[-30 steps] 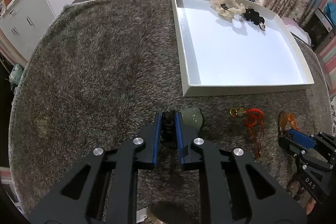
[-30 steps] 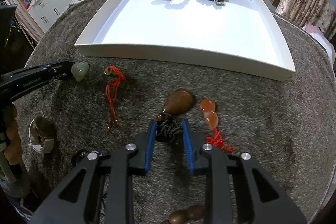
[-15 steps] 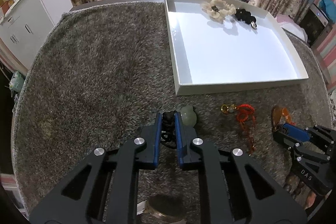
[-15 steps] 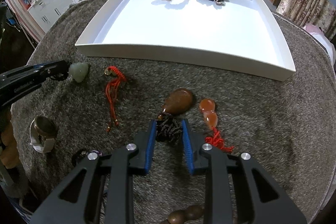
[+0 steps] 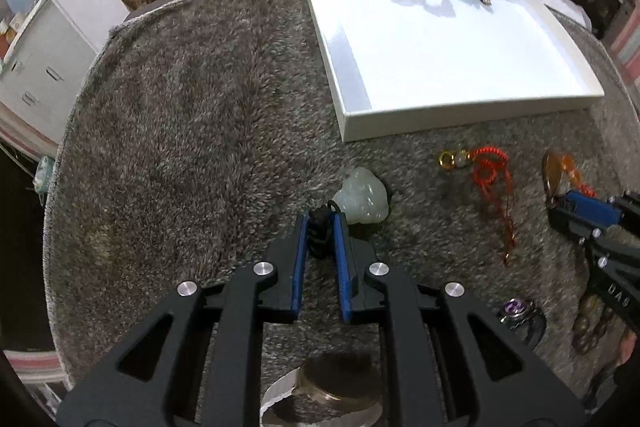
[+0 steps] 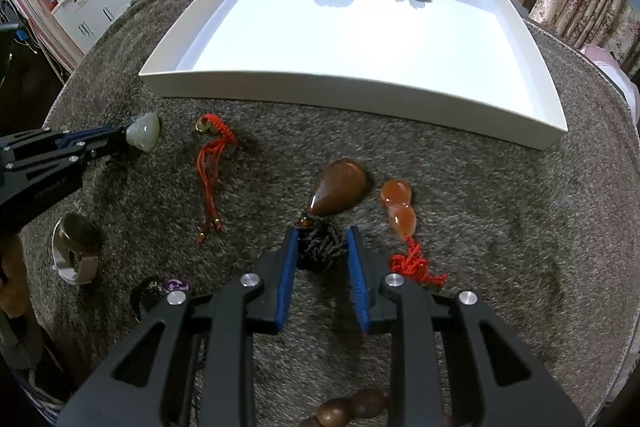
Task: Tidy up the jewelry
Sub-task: 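Close the right tool on the brown pendant's black cord while the left tool holds the jade pendant, then carry the jade and brown pendants into the white tray with both tools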
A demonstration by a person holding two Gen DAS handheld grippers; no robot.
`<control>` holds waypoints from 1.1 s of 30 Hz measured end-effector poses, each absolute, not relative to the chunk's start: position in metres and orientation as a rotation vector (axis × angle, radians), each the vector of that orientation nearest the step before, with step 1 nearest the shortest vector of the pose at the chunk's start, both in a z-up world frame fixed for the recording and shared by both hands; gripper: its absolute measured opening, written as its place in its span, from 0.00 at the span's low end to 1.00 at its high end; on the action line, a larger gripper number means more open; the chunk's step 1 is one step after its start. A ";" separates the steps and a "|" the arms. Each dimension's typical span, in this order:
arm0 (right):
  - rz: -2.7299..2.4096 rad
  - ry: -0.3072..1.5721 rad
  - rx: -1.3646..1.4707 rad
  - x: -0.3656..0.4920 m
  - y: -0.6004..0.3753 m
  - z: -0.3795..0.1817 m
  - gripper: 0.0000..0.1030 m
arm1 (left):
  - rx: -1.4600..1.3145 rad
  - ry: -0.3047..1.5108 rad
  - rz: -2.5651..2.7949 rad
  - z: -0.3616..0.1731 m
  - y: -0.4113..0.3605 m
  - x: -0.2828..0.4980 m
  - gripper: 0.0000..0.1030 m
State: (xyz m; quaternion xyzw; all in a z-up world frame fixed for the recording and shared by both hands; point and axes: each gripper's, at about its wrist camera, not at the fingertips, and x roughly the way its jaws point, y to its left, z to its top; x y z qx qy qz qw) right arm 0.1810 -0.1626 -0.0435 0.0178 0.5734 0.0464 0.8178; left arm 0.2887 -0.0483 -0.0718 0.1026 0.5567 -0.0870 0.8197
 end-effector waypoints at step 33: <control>0.078 1.105 0.091 0.177 -0.185 0.011 0.20 | 0.096 1.069 -0.235 -0.009 -0.054 0.277 0.12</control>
